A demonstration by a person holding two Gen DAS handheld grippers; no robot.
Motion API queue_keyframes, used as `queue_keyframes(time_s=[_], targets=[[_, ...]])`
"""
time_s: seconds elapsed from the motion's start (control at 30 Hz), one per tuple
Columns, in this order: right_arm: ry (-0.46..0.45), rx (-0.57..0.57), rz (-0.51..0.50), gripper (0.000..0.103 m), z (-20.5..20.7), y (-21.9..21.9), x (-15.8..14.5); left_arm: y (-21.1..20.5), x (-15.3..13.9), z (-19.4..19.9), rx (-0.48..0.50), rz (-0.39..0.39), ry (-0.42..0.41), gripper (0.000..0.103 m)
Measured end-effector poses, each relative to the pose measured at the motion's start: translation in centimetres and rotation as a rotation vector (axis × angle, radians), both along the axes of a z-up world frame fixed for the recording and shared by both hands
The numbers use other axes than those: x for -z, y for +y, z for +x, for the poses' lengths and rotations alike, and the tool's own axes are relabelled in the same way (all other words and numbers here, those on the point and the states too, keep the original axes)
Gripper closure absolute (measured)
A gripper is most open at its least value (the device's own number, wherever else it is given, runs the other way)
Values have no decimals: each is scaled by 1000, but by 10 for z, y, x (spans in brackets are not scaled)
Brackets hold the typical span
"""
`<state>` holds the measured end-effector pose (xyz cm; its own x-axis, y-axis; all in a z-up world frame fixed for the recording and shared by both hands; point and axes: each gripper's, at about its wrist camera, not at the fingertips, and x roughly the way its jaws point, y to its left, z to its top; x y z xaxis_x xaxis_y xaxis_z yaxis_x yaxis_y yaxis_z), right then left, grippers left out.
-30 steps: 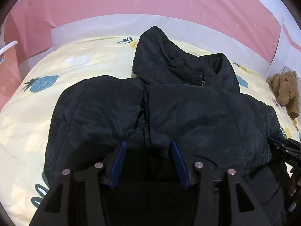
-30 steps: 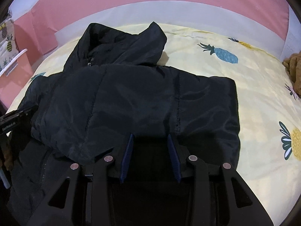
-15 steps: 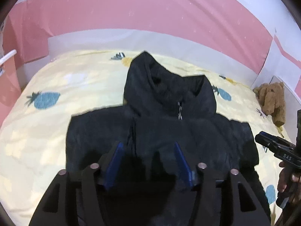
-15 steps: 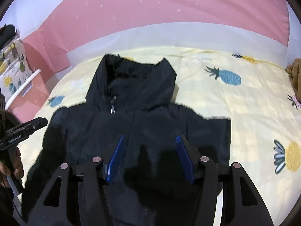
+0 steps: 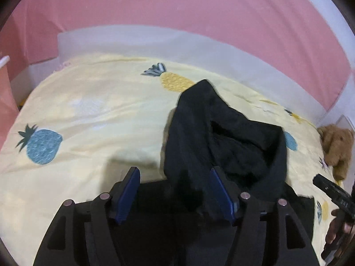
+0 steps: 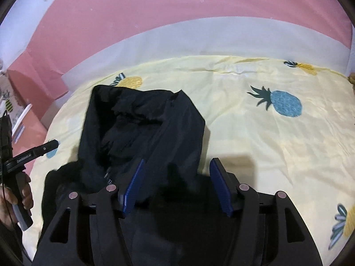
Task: Fold large clothes
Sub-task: 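Grasp the jacket hem with both tools and lift it toward the collar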
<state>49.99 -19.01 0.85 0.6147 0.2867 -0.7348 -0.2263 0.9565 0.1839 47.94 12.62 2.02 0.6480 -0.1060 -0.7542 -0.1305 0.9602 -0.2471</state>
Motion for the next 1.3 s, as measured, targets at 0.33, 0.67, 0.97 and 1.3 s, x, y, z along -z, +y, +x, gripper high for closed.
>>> queue_keyframes(time_s=[0.33, 0.67, 0.97, 1.3], targets=[[35, 3, -8, 42, 96, 7, 49, 3, 60, 99, -2, -86, 63, 37], [-54, -41, 47, 94, 70, 8, 19, -16, 46, 92, 84, -87, -47, 97], [-189, -96, 133, 94, -32, -2, -52, -11, -15, -1, 106, -131, -201, 98], [-139, -81, 194, 94, -119, -26, -28, -8, -22, -111, 143, -167, -240, 98]])
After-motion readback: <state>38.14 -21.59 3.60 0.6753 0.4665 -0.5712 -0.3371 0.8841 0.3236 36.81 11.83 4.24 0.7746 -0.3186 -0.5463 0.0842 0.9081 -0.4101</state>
